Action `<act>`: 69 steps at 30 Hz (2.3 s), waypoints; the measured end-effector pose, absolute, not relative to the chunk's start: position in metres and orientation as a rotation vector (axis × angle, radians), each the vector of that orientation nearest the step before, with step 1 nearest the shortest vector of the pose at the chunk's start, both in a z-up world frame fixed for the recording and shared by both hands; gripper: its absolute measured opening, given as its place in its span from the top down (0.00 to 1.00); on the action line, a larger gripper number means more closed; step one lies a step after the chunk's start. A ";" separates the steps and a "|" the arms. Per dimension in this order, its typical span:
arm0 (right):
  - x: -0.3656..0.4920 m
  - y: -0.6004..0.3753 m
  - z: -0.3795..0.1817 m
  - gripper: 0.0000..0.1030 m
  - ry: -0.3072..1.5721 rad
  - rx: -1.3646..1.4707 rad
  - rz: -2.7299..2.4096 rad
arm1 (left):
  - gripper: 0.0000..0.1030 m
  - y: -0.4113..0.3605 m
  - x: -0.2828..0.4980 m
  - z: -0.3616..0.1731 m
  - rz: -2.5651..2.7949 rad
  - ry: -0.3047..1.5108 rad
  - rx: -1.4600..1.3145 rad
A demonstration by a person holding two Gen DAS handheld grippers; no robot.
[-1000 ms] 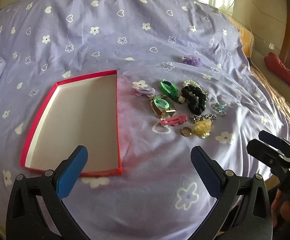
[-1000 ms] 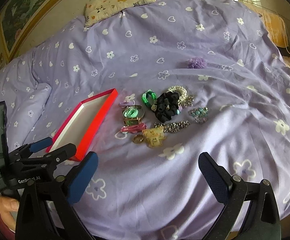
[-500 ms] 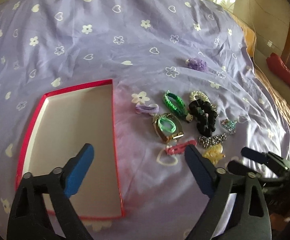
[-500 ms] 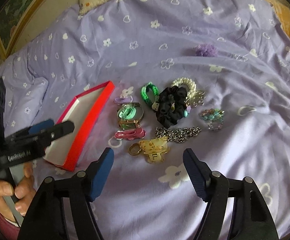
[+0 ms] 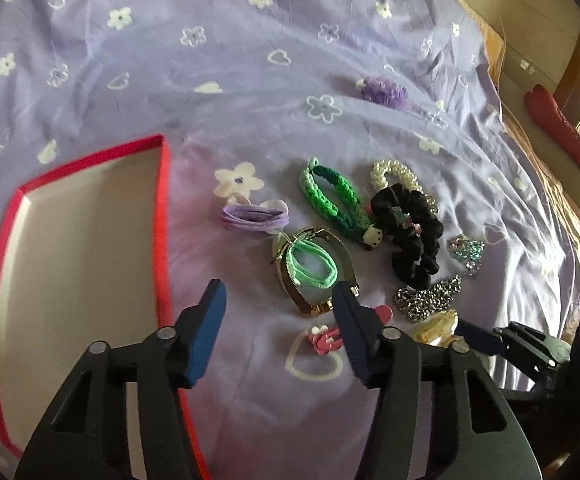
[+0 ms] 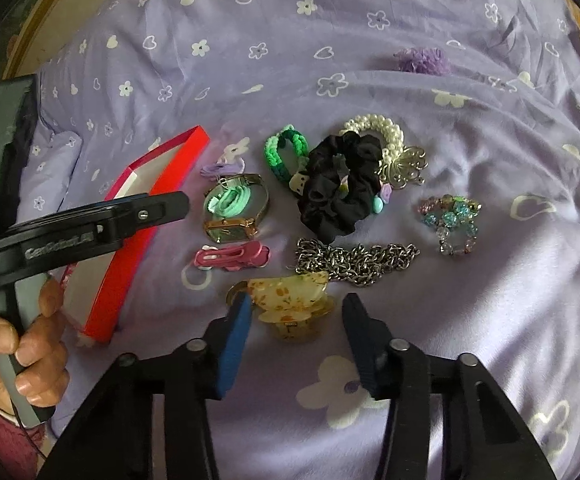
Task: Organize jewelry
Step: 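Grasp the gold watch with the left tool while the right tool grasps the yellow claw clip, then carry the watch and clip into the red-rimmed box while opening both tools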
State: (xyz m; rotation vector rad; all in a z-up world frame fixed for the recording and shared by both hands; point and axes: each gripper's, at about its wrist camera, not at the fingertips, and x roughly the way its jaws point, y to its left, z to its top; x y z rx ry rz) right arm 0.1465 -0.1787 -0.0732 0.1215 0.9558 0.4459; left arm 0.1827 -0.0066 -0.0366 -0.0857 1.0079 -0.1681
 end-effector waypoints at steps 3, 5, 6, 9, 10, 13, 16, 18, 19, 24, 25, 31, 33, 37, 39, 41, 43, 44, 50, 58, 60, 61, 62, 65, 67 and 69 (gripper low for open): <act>0.147 -0.179 -0.071 0.66 0.944 0.128 0.452 | 0.61 -0.011 0.190 -0.045 -0.185 1.031 -0.085; 0.146 -0.180 -0.070 0.67 0.942 0.137 0.455 | 0.70 -0.014 0.193 -0.049 -0.199 1.044 -0.082; 0.146 -0.182 -0.070 0.67 0.942 0.144 0.459 | 0.78 -0.015 0.194 -0.051 -0.203 1.049 -0.083; 0.145 -0.185 -0.069 0.69 0.940 0.158 0.457 | 0.91 -0.013 0.193 -0.055 -0.219 1.066 -0.102; 0.144 -0.186 -0.069 0.69 0.938 0.162 0.457 | 0.91 -0.011 0.192 -0.056 -0.223 1.066 -0.108; 0.142 -0.187 -0.065 0.69 0.924 0.170 0.460 | 0.96 -0.009 0.187 -0.054 -0.234 1.060 -0.118; 0.139 -0.188 -0.061 0.69 0.911 0.178 0.467 | 0.98 -0.007 0.181 -0.049 -0.244 1.047 -0.127; 0.137 -0.188 -0.057 0.69 0.902 0.184 0.471 | 0.98 -0.005 0.176 -0.043 -0.254 1.034 -0.143; 0.136 -0.188 -0.055 0.69 0.899 0.183 0.472 | 0.99 -0.004 0.174 -0.041 -0.256 1.028 -0.148; 0.132 -0.186 -0.049 0.69 0.886 0.186 0.479 | 1.00 0.008 0.159 -0.022 -0.263 0.979 -0.193; 0.130 -0.185 -0.048 0.69 0.884 0.187 0.480 | 1.00 0.011 0.155 -0.018 -0.265 0.969 -0.202; 0.123 -0.181 -0.043 0.69 0.872 0.187 0.492 | 1.00 0.015 0.153 -0.017 -0.256 0.977 -0.179; 0.121 -0.182 -0.042 0.69 0.870 0.190 0.488 | 0.91 0.010 0.159 -0.022 -0.256 0.997 -0.163; 0.119 -0.189 -0.044 0.69 0.874 0.198 0.478 | 0.74 0.001 0.172 -0.033 -0.239 1.017 -0.111; 0.120 -0.193 -0.045 0.69 0.877 0.203 0.471 | 0.74 -0.003 0.180 -0.040 -0.249 1.041 -0.103; 0.121 -0.196 -0.045 0.69 0.878 0.209 0.463 | 0.75 -0.007 0.186 -0.049 -0.239 1.063 -0.070; 0.122 -0.200 -0.045 0.69 0.878 0.219 0.459 | 0.94 -0.008 0.189 -0.058 -0.236 1.084 -0.059; 0.123 -0.201 -0.045 0.69 0.877 0.222 0.457 | 0.96 -0.007 0.189 -0.061 -0.234 1.089 -0.060; 0.122 -0.199 -0.044 0.69 0.874 0.235 0.466 | 0.98 0.003 0.178 -0.053 -0.277 1.065 -0.139; 0.118 -0.188 -0.037 0.69 0.861 0.225 0.486 | 0.99 0.019 0.158 -0.030 -0.281 1.002 -0.208; 0.119 -0.185 -0.035 0.69 0.860 0.225 0.495 | 0.99 0.029 0.153 -0.023 -0.270 0.983 -0.226; 0.119 -0.183 -0.033 0.69 0.859 0.223 0.500 | 0.99 0.035 0.151 -0.020 -0.263 0.976 -0.234; 0.119 -0.180 -0.032 0.69 0.857 0.218 0.505 | 0.99 0.042 0.148 -0.017 -0.252 0.968 -0.244; 0.120 -0.166 -0.030 0.69 0.856 0.203 0.528 | 0.99 0.061 0.143 -0.013 -0.226 0.952 -0.265; 0.121 -0.153 -0.029 0.69 0.859 0.189 0.548 | 0.99 0.075 0.138 -0.010 -0.201 0.942 -0.278; 0.123 -0.138 -0.030 0.69 0.863 0.177 0.574 | 0.99 0.091 0.134 -0.008 -0.172 0.932 -0.293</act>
